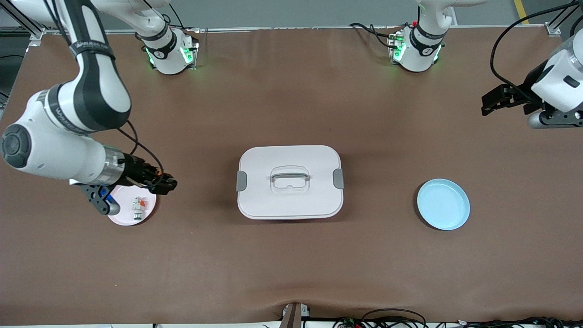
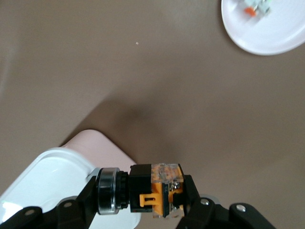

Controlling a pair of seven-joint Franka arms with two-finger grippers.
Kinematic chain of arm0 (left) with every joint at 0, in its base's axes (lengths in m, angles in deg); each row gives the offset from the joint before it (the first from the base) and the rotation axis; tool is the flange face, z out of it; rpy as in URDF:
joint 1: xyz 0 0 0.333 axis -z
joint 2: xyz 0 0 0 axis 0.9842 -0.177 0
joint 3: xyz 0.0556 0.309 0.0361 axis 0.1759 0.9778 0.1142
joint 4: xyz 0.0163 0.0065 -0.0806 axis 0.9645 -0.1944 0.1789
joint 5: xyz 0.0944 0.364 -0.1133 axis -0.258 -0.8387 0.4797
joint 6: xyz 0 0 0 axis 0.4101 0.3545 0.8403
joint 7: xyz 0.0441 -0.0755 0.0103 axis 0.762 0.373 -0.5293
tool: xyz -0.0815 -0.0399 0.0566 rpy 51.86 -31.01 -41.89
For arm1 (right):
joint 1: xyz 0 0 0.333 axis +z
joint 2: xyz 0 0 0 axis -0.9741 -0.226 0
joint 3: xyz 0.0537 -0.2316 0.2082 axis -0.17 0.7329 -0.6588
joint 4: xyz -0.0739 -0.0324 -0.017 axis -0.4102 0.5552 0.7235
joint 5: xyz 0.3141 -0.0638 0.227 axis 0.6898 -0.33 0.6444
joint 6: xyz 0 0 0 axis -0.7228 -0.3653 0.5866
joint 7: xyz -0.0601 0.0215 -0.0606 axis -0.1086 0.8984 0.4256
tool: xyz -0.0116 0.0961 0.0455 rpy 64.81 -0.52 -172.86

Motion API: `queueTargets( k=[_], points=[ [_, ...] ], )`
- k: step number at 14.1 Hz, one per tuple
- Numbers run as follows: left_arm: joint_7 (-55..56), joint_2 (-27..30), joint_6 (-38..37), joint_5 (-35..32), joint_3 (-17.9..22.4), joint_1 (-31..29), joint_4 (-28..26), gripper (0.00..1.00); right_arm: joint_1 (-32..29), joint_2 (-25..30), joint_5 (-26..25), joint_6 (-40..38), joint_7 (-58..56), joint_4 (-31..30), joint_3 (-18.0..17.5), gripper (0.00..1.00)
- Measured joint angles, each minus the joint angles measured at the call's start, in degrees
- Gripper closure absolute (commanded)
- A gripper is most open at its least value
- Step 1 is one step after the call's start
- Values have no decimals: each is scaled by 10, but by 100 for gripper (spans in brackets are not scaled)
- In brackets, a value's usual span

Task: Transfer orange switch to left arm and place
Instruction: 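Lift the switch with the right gripper while the left gripper approaches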

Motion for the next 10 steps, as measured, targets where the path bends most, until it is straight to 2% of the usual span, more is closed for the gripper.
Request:
queueTargets(
  k=[4, 10],
  points=[
    [4, -15, 19, 58, -1, 2, 0, 0, 14, 0, 82, -1, 129, 17, 0, 100],
    [17, -45, 26, 179, -3, 5, 0, 0, 74, 0, 95, 0, 314, 58, -1, 100]
  ],
)
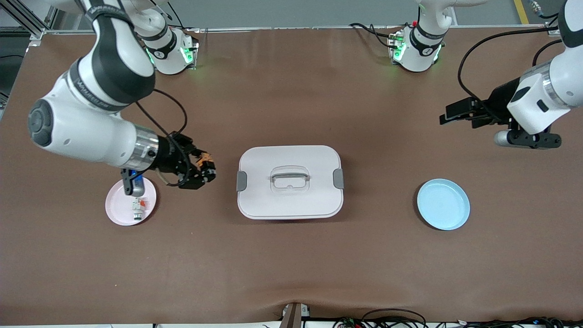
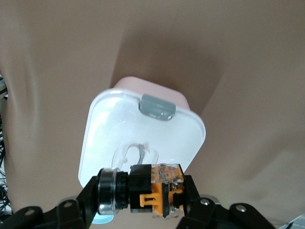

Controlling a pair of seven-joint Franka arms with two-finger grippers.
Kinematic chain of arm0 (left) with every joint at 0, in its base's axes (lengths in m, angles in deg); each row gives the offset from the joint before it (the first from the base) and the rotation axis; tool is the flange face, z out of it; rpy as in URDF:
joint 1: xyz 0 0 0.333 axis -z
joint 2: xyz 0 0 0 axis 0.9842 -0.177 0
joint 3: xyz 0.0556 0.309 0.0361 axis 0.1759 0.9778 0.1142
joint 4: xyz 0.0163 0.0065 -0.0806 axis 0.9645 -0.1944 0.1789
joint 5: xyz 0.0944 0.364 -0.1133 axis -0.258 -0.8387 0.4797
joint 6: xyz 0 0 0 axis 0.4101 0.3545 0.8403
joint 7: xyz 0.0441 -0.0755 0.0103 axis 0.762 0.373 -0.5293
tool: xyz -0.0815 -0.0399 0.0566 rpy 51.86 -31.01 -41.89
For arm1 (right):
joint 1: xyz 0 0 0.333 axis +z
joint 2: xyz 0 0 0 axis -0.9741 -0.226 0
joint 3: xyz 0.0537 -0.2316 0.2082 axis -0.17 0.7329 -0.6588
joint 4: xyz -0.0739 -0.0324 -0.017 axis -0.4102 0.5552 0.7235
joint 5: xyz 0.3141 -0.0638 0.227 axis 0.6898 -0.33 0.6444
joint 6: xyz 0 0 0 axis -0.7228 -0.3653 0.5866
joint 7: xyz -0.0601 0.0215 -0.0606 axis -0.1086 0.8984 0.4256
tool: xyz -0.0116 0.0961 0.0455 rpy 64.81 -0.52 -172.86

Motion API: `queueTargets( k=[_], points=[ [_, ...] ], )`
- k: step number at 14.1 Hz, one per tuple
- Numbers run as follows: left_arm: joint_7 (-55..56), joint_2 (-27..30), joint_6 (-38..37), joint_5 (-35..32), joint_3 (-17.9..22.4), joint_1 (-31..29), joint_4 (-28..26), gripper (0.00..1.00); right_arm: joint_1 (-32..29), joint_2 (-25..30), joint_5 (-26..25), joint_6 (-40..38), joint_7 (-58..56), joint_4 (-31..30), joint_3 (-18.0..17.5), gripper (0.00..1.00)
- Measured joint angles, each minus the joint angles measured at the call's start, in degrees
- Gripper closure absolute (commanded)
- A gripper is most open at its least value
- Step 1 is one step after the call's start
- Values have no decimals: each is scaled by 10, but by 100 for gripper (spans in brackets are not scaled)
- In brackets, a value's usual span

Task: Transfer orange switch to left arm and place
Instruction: 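Lift the switch with the right gripper while the left gripper approaches, then grasp the switch with the left gripper above the white box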

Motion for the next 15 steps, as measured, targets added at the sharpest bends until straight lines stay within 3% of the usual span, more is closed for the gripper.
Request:
queueTargets(
  k=[9, 15],
  points=[
    [78, -2, 135, 51, -96, 43, 11, 0, 80, -3, 2, 67, 193, 18, 0, 100],
    [105, -58, 262, 91, -108, 107, 16, 0, 104, -3, 10, 82, 233, 38, 0, 100]
  ],
)
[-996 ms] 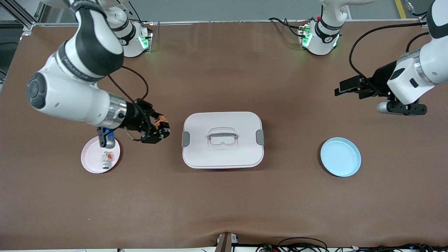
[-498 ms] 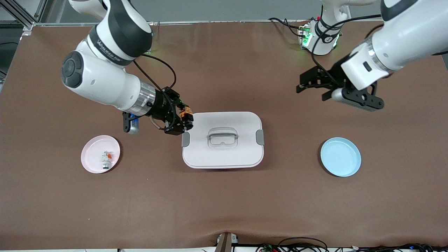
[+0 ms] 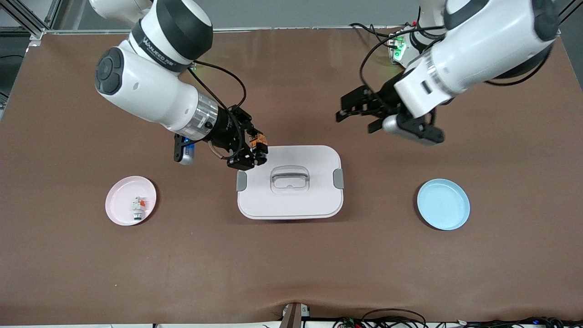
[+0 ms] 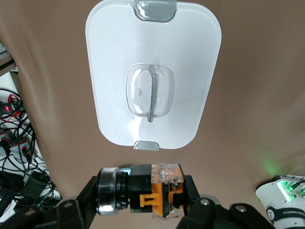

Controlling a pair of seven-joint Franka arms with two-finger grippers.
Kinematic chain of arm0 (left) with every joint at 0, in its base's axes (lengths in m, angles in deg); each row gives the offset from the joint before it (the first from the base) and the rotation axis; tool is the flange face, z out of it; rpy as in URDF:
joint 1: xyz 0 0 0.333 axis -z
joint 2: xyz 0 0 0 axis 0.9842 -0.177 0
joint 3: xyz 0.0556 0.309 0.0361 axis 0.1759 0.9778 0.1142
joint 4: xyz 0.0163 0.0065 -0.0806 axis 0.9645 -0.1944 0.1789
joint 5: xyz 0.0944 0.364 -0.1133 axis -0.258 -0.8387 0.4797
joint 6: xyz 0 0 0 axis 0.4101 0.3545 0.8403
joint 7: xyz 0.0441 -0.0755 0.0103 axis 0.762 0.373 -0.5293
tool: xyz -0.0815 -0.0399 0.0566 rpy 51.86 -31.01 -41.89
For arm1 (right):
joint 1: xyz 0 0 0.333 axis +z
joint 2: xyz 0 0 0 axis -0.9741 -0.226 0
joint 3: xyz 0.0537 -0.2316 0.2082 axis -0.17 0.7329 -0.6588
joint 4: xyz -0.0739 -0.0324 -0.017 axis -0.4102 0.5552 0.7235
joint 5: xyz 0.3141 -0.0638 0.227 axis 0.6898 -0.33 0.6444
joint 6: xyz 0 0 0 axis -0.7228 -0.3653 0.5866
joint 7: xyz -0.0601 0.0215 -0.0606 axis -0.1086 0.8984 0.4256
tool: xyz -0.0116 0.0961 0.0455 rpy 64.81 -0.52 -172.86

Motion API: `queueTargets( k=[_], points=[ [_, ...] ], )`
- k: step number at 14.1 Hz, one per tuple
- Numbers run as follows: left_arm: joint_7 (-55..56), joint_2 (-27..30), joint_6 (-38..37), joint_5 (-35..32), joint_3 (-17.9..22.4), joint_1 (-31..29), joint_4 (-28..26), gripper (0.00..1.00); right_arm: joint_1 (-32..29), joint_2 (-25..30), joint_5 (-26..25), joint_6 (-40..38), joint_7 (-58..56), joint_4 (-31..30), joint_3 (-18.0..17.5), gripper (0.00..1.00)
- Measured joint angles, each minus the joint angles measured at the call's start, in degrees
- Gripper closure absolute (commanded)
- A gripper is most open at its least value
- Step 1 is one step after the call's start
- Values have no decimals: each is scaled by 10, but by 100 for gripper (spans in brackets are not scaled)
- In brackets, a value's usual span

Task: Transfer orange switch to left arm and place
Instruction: 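Grasp the switch with the left gripper above the white box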

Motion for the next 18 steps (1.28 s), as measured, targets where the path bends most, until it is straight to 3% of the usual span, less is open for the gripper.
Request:
queueTargets(
  k=[4, 8, 13, 18],
  points=[
    [0, -58, 100, 1, -1, 49, 25, 0, 7, 0, 0, 2, 6, 2, 0, 100],
    [1, -78, 155, 15, -2, 77, 33, 0, 7, 0, 0, 3, 7, 2, 0, 100],
    [0, -83, 167, 81, -2, 84, 34, 0, 8, -1, 0, 7, 7, 2, 0, 100],
    [-24, -104, 171, 94, -2, 86, 34, 0, 10, -2, 0, 9, 9, 2, 0, 100]
  ],
)
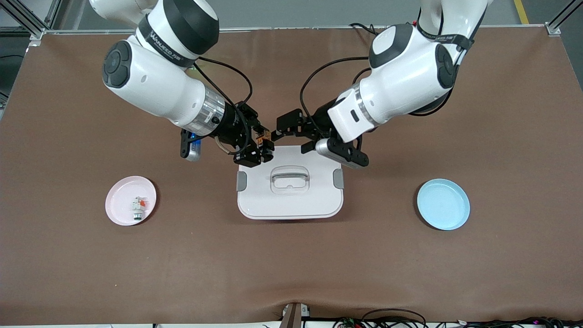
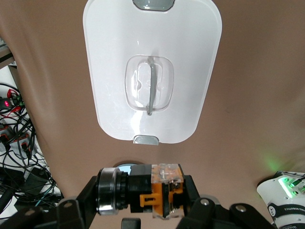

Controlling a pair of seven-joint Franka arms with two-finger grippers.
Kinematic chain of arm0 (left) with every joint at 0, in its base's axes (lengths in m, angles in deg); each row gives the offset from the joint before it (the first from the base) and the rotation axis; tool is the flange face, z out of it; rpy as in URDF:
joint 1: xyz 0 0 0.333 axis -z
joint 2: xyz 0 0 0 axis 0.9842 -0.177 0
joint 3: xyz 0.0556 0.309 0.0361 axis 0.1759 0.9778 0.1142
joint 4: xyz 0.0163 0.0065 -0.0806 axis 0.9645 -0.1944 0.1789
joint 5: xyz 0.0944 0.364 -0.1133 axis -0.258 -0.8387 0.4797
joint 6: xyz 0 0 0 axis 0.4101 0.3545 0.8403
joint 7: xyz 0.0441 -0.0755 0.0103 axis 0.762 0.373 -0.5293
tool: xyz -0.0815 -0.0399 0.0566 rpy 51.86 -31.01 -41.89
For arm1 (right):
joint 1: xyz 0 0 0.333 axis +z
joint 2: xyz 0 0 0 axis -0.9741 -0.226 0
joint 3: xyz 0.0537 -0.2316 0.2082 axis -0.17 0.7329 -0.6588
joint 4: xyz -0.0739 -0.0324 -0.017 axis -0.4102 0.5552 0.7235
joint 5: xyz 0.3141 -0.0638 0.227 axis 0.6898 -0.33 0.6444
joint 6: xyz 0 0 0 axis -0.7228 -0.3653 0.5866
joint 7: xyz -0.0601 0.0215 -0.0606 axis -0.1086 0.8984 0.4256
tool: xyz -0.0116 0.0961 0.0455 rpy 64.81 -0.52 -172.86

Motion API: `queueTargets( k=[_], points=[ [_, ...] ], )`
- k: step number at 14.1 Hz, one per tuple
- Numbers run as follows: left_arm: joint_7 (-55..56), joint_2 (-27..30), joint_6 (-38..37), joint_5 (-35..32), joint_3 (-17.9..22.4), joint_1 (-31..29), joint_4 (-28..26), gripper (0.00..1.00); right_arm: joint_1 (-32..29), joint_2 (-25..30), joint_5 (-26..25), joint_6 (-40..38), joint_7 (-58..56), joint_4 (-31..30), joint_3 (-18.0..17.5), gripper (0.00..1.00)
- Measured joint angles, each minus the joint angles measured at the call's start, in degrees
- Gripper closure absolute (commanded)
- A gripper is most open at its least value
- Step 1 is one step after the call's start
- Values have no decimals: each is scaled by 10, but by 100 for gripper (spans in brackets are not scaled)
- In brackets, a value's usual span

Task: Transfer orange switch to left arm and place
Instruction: 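Grasp the switch with the left gripper above the white box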

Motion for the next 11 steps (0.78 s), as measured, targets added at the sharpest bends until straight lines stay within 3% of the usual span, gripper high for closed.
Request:
queueTargets(
  k=[11],
  points=[
    [-10, -30, 58, 29, 0, 20, 0, 6, 3, -3, 0, 7, 1, 0, 0, 100]
  ],
)
